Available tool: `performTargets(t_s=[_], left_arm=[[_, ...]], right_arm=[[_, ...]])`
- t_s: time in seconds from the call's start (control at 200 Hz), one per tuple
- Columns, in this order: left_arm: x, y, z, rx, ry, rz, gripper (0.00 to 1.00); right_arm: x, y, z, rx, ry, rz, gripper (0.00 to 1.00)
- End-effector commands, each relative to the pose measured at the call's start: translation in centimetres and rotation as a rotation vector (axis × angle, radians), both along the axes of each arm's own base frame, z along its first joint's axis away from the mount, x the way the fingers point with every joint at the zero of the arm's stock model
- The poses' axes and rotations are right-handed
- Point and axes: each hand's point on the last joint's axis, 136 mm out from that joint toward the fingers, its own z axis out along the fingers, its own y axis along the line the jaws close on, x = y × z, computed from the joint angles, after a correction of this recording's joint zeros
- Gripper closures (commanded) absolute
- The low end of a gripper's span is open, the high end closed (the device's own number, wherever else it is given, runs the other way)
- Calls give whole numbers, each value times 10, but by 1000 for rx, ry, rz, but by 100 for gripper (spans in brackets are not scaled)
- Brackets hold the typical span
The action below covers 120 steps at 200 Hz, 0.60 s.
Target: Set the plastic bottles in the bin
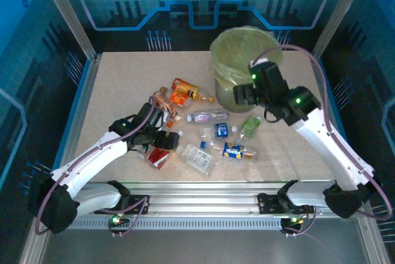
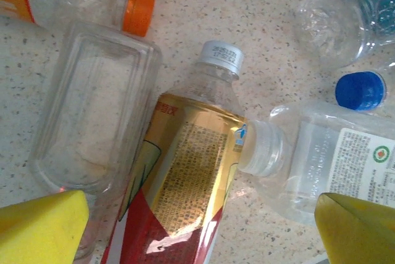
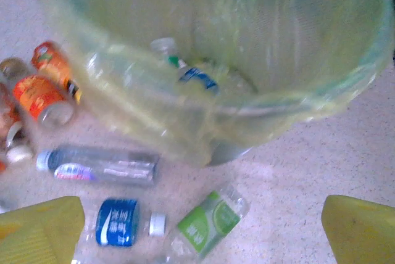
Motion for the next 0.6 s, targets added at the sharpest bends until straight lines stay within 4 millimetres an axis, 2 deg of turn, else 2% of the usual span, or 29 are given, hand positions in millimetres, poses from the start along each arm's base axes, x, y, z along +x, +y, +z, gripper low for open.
performTargets(t_s=[0.0, 0.08, 0.3, 0.46, 0.595], left_arm=[[2, 9, 8, 37, -32, 34, 4], [4, 12, 11, 35, -58, 70, 3], [9, 25, 19, 26, -121, 178, 1], [8, 35, 18, 41, -127, 241, 1], [7, 49, 15, 70, -124, 314, 1]], right_arm=[[-27, 6, -2, 15, -31, 10, 0], [-50, 25, -20, 21, 17, 83, 0], [-105, 85, -93, -24, 246, 332, 0], [-128, 116, -128, -88, 365, 465, 0], [-138, 141, -158, -160, 452, 534, 0]])
